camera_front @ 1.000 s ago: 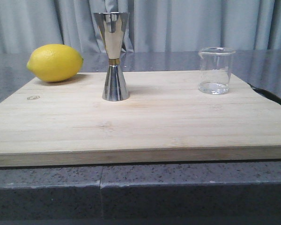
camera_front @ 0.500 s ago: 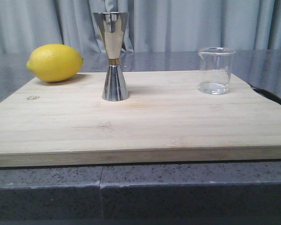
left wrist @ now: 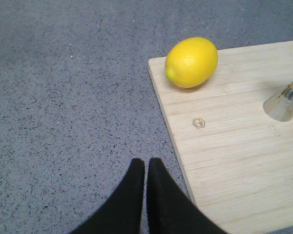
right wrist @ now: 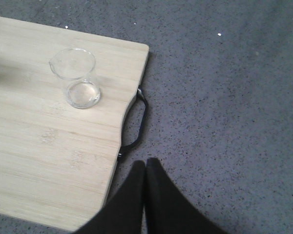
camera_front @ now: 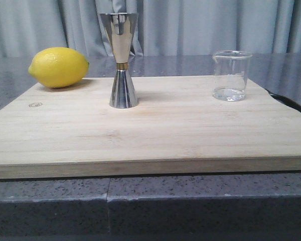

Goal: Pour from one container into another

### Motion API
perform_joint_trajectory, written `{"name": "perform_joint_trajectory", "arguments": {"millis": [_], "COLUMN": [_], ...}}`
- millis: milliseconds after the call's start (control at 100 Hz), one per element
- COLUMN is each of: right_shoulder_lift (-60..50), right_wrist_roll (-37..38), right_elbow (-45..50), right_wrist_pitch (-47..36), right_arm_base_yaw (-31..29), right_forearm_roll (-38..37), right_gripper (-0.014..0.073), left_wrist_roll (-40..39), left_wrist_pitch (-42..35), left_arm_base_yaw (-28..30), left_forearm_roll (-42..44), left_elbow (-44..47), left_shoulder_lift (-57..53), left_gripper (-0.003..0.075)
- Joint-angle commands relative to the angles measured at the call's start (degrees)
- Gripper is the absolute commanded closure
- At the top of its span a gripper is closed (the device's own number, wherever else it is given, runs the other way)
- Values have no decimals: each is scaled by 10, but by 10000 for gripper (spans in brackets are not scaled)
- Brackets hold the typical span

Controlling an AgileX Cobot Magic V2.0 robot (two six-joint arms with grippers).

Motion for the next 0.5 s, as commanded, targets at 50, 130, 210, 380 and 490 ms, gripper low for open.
{"name": "perform_joint_trajectory", "arguments": {"millis": [50, 130, 210, 380, 490], "right_shoulder_lift": [-2, -2, -2, -2, -2], "right_wrist_roll": [-2, -2, -2, -2, -2], "right_elbow": [-19, -19, -19, -19, -19], "right_wrist_pitch": [-36, -36, -36, -36, -36], "right_arm_base_yaw": [-5, -5, -5, -5, -5], "right_forearm_roll": [-15, -15, -15, -15, -15], "right_gripper": [658, 658, 659, 659, 658], "left_wrist_roll": [-7, -7, -7, -7, -7], "left_wrist_pitch": [-47, -47, -47, -47, -48], "left_arm_base_yaw": [-5, -5, -5, -5, 4], "left_forearm_roll": [2, 2, 2, 3, -10], "left_elbow": [-15, -15, -15, -15, -8], "left_shoulder_lift": [1, 1, 1, 3, -2], "left_gripper": [739, 739, 739, 739, 739]}}
